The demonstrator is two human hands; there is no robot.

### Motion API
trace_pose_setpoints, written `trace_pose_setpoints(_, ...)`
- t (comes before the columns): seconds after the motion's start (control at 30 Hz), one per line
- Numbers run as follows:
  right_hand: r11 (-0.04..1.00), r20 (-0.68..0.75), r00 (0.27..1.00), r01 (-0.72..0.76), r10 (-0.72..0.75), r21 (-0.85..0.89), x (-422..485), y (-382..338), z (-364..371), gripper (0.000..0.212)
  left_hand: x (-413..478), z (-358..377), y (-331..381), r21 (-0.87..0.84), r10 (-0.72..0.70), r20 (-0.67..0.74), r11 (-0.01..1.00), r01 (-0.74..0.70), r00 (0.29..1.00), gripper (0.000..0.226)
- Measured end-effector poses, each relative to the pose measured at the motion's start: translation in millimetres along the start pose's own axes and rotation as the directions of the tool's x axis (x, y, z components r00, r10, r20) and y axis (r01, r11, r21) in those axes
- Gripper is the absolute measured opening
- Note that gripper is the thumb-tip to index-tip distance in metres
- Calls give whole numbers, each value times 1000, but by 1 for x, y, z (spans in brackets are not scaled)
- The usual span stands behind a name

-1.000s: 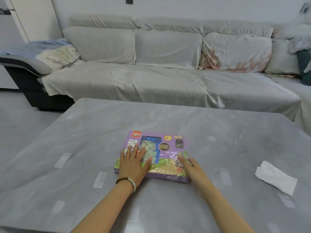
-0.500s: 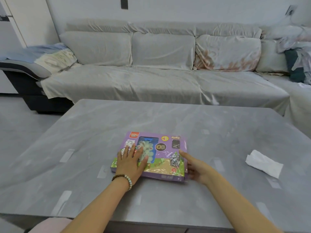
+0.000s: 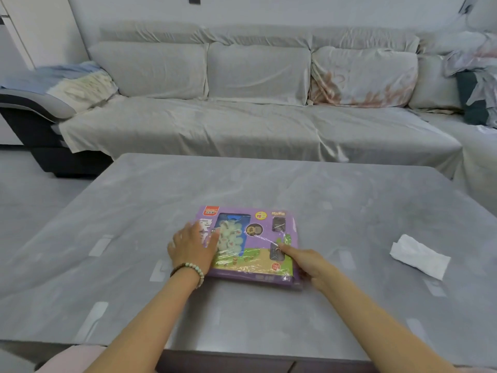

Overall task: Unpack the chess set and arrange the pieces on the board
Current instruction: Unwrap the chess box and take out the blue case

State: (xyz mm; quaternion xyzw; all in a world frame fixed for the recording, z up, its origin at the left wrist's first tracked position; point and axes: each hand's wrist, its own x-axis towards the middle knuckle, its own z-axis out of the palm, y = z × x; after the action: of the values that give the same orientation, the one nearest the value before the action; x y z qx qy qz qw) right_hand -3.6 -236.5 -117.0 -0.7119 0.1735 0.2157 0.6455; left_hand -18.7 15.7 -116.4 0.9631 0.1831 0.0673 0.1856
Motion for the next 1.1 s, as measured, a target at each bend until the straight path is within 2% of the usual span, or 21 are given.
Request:
trace_pose_setpoints(0.07, 999, -3, 999, 53, -53, -8, 0, 3, 2, 37, 4, 0, -4, -23, -121, 81, 992, 123, 989, 73)
trace_pose_setpoints(0.13, 997, -1, 997, 75, -75, -11, -2, 4, 3, 40, 5, 0, -6, -127, -146, 120, 979, 161, 982, 72)
trace_pose_setpoints(0.27, 995, -40, 996, 83, -80, 59, -7, 0, -4, 37, 5, -9, -8, -379, -93, 153, 914, 145, 984, 54)
trace_pose_setpoints(0.37, 981, -125, 983, 151, -136, 122, -4, -1, -13, 62, 2, -14, 0, -617, -40, 157, 776, 130, 987, 45)
trace_pose_setpoints(0.4, 977, -144, 980, 160, -140, 140, -4, -1, -16, 60, 1, -15, 5, -675, -48, 153, 725, 140, 987, 43)
trace_pose_setpoints(0.47, 968, -140, 979, 172, -148, 182, -11, -4, -16, 40, 1, -18, 13, -746, -57, 129, 652, 135, 990, 41)
trace_pose_setpoints(0.57, 959, -146, 972, 210, -184, 192, -17, -9, -17, 42, 3, -22, 22, -785, -44, 80, 612, 90, 996, 39)
trace_pose_setpoints(0.63, 946, -144, 967, 239, -211, 218, -19, -12, -21, 43, 6, -22, 22, -795, -60, 94, 596, 111, 994, 40)
trace_pose_setpoints(0.73, 953, -62, 982, 188, -178, 239, -19, -16, -28, 50, 5, -17, 21, -816, -83, 108, 562, 136, 991, 43)
trace_pose_setpoints(0.87, 952, 41, 989, 127, -144, 278, -18, -11, -37, 40, 0, -14, 22, -850, -149, 103, 500, 165, 983, 32)
trace_pose_setpoints(0.97, 939, 29, 992, 108, -124, 326, -18, -4, -36, 40, -2, -8, 21, -845, -218, 114, 491, 210, 969, 36)
trace_pose_setpoints(1.1, 919, 20, 994, 91, -107, 383, -19, 5, -36, 50, -6, 1, 24, -836, -258, 77, 510, 203, 963, 34)
